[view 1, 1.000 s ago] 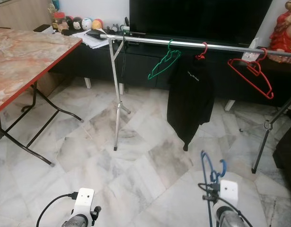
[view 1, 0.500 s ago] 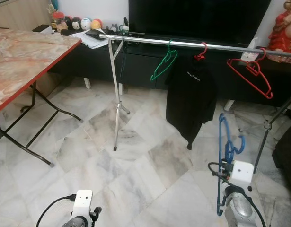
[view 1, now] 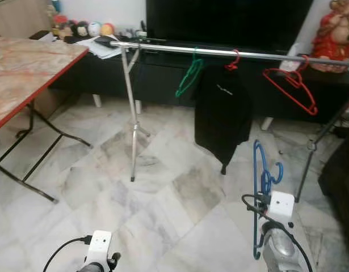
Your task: Hang hanger
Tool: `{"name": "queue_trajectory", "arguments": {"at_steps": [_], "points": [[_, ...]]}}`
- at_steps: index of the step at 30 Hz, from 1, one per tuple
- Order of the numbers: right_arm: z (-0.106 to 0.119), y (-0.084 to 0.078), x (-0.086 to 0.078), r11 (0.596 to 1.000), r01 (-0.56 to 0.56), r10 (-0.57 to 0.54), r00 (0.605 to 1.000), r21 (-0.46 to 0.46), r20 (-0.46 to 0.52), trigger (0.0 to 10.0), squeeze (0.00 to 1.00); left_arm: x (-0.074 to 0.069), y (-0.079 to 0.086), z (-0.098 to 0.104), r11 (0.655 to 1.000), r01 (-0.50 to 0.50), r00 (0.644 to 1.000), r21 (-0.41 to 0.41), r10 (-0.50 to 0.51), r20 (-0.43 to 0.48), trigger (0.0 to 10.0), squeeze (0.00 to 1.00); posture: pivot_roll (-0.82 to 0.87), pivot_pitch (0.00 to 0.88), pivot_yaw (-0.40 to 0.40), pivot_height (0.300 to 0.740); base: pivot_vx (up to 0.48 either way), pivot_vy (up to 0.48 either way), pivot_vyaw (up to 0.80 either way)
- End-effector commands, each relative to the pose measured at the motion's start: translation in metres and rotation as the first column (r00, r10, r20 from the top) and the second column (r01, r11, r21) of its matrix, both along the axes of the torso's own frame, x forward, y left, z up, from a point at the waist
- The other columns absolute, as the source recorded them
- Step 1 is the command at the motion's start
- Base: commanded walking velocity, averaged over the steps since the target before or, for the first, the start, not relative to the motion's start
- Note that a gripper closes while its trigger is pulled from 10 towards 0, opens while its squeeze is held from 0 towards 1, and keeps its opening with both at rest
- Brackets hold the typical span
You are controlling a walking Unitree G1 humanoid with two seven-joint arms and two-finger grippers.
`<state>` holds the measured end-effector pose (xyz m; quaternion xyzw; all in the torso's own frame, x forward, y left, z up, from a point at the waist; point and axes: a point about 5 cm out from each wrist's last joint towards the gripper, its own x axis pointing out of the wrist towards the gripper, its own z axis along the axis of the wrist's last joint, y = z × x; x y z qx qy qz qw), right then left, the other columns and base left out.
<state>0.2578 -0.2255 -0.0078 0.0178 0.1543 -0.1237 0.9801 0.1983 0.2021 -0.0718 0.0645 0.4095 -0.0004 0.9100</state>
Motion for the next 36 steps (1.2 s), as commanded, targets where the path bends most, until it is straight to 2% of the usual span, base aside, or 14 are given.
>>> {"name": "queue_trajectory", "arguments": {"at_steps": [1, 6, 9, 14, 22, 36], "points": [[0.003, 0.001, 0.005, 1.000, -0.013, 0.013, 1.000, -0.004, 0.003, 10.0, 0.00, -0.004, 0.002, -0.002, 1.000, -0.002, 1.000, 0.002, 0.003, -0.021, 10.0, 0.00, -0.03, 0.000, -0.054, 0.740, 0.000, 0.000, 0.00], [0.009, -0.003, 0.010, 1.000, 0.013, -0.013, 1.000, -0.012, 0.024, 10.0, 0.00, -0.004, 0.000, -0.002, 1.000, 0.000, 1.000, -0.007, 0.000, -0.012, 10.0, 0.00, -0.04, 0.000, -0.053, 0.740, 0.049, 0.000, 0.00], [0.008, -0.006, 0.010, 0.999, 0.032, -0.031, 0.999, -0.013, 0.005, 10.0, 0.00, -0.004, 0.000, -0.002, 1.000, 0.000, 1.000, -0.007, -0.001, -0.014, 10.0, 0.00, -0.04, 0.000, -0.053, 0.740, 0.264, 0.000, 0.00], [0.009, -0.006, 0.012, 0.999, 0.031, -0.031, 1.000, -0.016, -0.007, 10.0, 0.00, -0.007, 0.001, -0.003, 1.000, -0.009, 1.000, -0.008, 0.009, -0.021, 10.0, 0.00, -0.04, 0.000, -0.054, 0.740, 0.295, 0.000, -0.78], [0.011, -0.001, 0.015, 0.999, 0.019, -0.019, 1.000, -0.028, -0.003, 10.0, 0.00, -0.009, 0.004, -0.004, 1.000, -0.018, 1.000, -0.007, 0.017, -0.024, 10.0, 0.00, -0.03, 0.000, -0.055, 0.740, 0.328, 0.000, 0.00], [0.012, -0.003, 0.016, 0.999, 0.028, -0.027, 1.000, -0.034, 0.003, 10.0, 0.00, -0.009, 0.001, -0.005, 1.000, -0.012, 0.999, -0.011, 0.012, -0.029, 10.0, 0.00, -0.04, 0.000, -0.054, 0.740, 0.352, 0.000, 0.00]]}}
